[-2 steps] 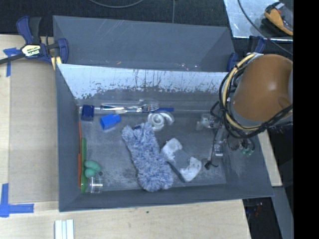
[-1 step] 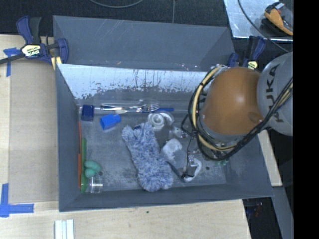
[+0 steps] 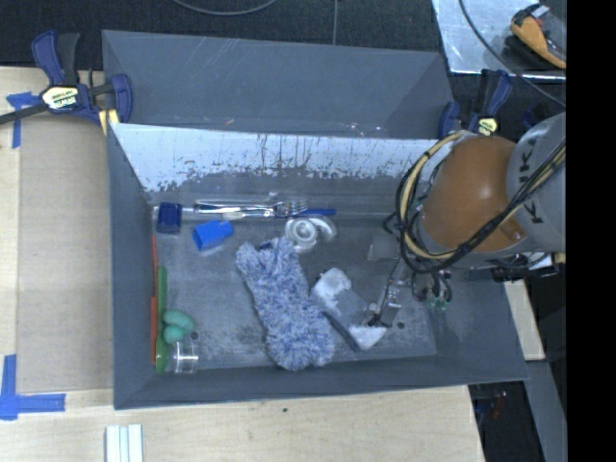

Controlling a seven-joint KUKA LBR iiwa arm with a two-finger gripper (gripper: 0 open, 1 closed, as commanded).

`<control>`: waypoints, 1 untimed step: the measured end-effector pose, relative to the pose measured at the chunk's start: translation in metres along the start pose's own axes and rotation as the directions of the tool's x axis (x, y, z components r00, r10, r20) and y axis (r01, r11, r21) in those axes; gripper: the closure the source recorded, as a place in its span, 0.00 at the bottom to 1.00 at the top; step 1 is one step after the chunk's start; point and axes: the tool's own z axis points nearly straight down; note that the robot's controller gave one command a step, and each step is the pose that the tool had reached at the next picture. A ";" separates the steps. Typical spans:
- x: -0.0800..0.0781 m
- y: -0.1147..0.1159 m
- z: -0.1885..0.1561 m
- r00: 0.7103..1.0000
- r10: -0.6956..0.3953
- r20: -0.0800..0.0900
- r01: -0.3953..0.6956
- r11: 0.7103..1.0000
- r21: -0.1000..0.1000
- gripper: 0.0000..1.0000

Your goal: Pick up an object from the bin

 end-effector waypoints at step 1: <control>0.046 0.069 -0.039 0.991 -0.136 -0.003 0.136 0.991 -0.007 0.00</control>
Offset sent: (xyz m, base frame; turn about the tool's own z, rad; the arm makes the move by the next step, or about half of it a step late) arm -0.0154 0.0279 -0.0181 -0.0327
